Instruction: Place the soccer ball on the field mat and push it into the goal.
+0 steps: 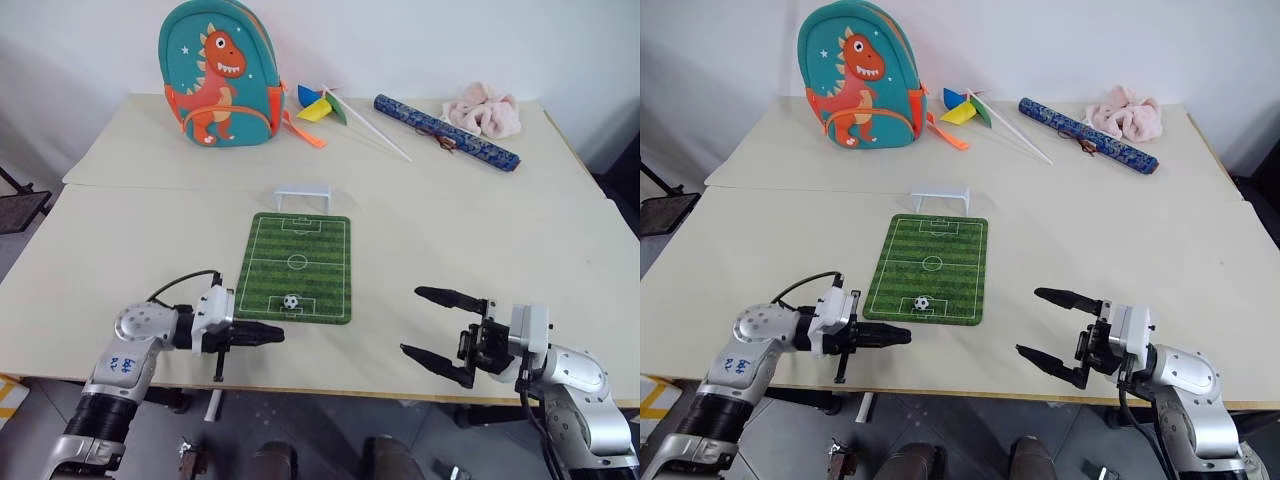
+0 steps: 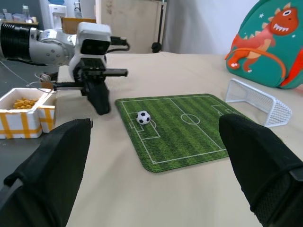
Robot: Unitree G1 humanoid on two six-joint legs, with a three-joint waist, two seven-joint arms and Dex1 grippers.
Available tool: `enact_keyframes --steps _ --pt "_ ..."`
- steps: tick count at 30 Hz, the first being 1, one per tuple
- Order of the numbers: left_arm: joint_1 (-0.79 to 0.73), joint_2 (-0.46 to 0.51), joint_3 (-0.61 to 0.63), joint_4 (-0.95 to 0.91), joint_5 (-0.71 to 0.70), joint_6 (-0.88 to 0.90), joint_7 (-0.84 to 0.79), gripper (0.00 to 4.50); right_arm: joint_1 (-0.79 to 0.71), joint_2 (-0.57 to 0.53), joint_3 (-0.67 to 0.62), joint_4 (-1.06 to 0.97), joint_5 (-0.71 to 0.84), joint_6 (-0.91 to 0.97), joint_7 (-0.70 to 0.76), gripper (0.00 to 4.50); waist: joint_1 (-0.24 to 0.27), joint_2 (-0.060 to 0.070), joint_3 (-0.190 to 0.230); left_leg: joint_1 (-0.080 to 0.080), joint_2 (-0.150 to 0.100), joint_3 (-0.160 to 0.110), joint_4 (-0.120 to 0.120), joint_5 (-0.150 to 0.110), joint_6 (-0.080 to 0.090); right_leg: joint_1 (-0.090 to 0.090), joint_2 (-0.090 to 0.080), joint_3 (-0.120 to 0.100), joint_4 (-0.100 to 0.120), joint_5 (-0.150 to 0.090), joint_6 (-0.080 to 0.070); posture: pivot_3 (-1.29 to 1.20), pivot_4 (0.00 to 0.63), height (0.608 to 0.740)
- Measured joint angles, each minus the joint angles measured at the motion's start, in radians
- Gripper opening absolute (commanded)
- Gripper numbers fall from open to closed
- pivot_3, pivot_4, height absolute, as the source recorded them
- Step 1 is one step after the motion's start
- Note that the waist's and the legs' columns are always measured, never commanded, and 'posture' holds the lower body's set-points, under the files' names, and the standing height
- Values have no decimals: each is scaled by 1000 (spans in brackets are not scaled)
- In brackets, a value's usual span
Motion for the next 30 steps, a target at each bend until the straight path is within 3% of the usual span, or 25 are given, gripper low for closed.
enact_keyframes --steps 9,14,18,23,30 --pt "-142 -98 -40 193 92 -30 92 11 61 27 -41 29 -94 -60 -143 4500 2 0 0 0 -1 1 3 0 0 0 0 0 3 0 0 0 150 740" --pt "-239 -195 0 287 89 -14 218 11 79 84 -83 26 -145 -66 -293 4500 0 0 0 -1 -1 2 4 0 0 0 0 0 4 0 1 0 150 740" --pt "-305 -219 49 397 114 -100 355 11 106 118 -87 23 -224 -83 -399 4500 -8 0 0 -1 -1 5 4 0 0 -1 0 0 4 0 1 0 150 740" --pt "-274 -208 65 378 83 -126 293 11 115 150 -41 5 -255 -83 -445 4500 -16 0 0 0 0 8 4 0 0 -1 0 1 5 0 1 0 150 740" --pt "-86 -19 134 148 -28 -36 135 11 100 161 14 -18 -253 -81 -446 4500 -22 0 0 0 1 1 3 0 0 -1 1 3 4 0 1 0 150 740"
